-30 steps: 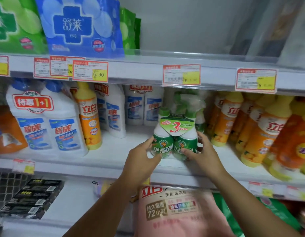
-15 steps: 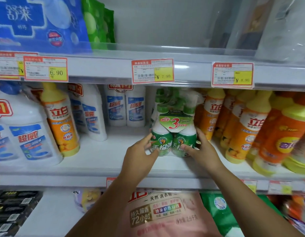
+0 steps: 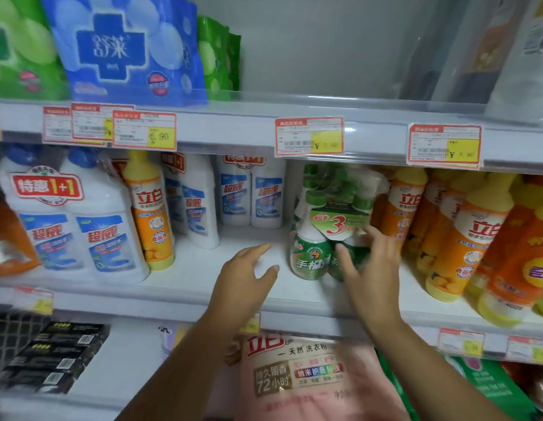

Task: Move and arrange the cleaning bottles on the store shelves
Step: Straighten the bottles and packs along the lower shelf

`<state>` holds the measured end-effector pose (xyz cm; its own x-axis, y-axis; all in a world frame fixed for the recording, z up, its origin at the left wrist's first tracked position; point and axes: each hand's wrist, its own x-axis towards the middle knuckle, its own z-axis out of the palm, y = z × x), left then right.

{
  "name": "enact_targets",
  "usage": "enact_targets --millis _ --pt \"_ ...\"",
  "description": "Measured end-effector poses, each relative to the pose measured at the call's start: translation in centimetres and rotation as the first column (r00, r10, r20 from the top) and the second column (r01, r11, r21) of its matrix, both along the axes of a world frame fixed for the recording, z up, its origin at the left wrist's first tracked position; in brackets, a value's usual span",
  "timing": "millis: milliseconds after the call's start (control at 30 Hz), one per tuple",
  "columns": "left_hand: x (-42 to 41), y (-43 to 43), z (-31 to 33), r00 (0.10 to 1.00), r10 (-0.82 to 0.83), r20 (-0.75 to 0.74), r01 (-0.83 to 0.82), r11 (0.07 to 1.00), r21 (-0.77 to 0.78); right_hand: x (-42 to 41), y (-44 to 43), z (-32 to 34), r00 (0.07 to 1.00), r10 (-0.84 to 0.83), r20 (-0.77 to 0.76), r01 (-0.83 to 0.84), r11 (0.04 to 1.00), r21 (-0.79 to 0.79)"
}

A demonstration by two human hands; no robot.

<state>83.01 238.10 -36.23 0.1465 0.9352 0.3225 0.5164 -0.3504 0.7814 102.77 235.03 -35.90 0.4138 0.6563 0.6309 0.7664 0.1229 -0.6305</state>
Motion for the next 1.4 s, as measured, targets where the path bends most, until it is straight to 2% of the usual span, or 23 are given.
enact_targets --millis 167,267,400,467,600,767,933,1067,1267,1400 --pt "-7.2 -0.5 -0.3 0.976 0.106 -0.189 -0.101 0.994 0.035 -6.6 0.5 0.1 0.963 0.218 0.155 -0.225 0.974 0.026" --pt "-12.3 -0.8 -1.2 0.952 0.167 -0.258 -0.173 0.985 0.002 -10.9 1.9 -0.1 0.9 0.436 0.008 -0.433 0.896 -0.095" --pt "-17.0 -0.8 -2.4 0.931 0.207 -0.3 -0.224 0.974 -0.023 -17.0 4.9 0.0 0.773 0.581 -0.255 -0.635 0.712 -0.3" --pt "-18.0 -0.7 -2.9 0.922 0.204 -0.33 -0.217 0.976 -0.002 -19.7 6.7 0.9 0.71 0.613 -0.347 -0.704 0.641 -0.307" --pt "-18.5 -0.2 -3.6 0.911 0.192 -0.365 -0.18 0.981 0.066 -23.8 10.2 3.3 0.56 0.662 -0.498 -0.814 0.552 -0.182" --pt "-18.5 0.3 -4.1 0.911 0.218 -0.35 -0.173 0.973 0.154 -25.6 12.9 3.7 0.59 0.641 -0.491 -0.785 0.597 -0.165" --pt "-17.9 0.5 -4.2 0.92 0.195 -0.339 -0.151 0.977 0.151 -24.3 12.1 3.8 0.617 0.661 -0.428 -0.775 0.604 -0.184" --pt "-16.6 0.3 -4.1 0.921 0.157 -0.355 -0.115 0.984 0.137 -20.4 9.2 3.4 0.637 0.656 -0.405 -0.757 0.633 -0.163" --pt "-13.4 0.0 -3.8 0.855 0.106 -0.508 -0.074 0.994 0.083 -10.5 3.5 3.2 0.77 0.541 -0.339 -0.617 0.767 -0.177" --pt "-9.5 -0.5 -3.5 0.788 0.066 -0.612 -0.054 0.998 0.038 -5.1 0.1 3.3 0.817 0.463 -0.343 -0.538 0.826 -0.168"
